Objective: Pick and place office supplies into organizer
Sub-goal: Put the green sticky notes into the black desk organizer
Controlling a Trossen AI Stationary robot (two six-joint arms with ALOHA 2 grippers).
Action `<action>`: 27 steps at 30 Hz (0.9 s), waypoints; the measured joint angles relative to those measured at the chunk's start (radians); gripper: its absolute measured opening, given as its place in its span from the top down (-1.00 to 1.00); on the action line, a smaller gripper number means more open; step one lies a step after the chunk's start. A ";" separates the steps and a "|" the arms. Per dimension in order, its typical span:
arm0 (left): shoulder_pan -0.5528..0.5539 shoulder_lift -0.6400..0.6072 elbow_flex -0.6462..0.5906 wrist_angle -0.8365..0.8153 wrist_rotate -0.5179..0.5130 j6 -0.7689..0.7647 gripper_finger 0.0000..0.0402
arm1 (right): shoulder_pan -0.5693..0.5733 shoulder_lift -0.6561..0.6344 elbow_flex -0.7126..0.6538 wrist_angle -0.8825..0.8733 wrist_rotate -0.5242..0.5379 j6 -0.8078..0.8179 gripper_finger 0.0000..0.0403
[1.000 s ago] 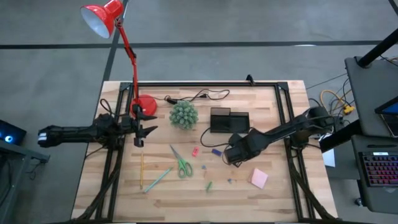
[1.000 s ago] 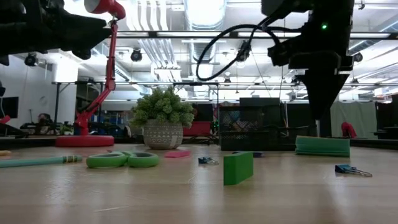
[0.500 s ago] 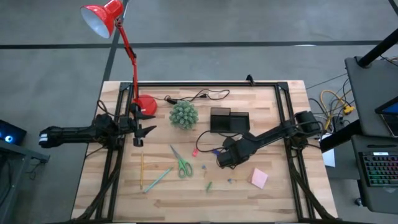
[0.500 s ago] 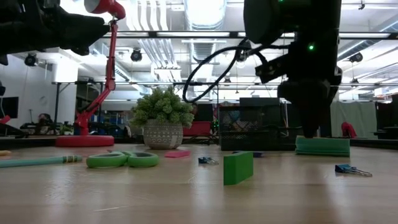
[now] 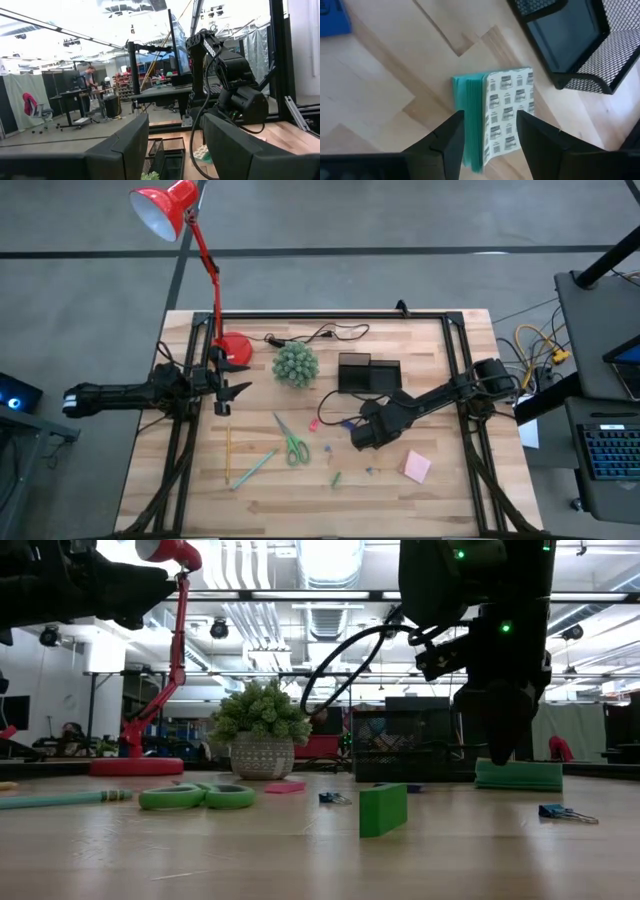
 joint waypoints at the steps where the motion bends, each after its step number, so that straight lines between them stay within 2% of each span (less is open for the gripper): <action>1: 0.000 0.000 0.000 0.000 0.000 0.000 0.12 | 0.000 0.000 -0.001 0.001 0.003 0.000 0.17; 19: 0.000 -0.004 -0.003 0.001 0.000 -0.001 0.12 | 0.000 0.001 -0.087 0.077 0.004 0.002 0.20; 27: 0.000 -0.006 -0.003 0.001 0.000 -0.001 0.12 | 0.000 0.001 -0.112 0.087 0.004 0.011 0.31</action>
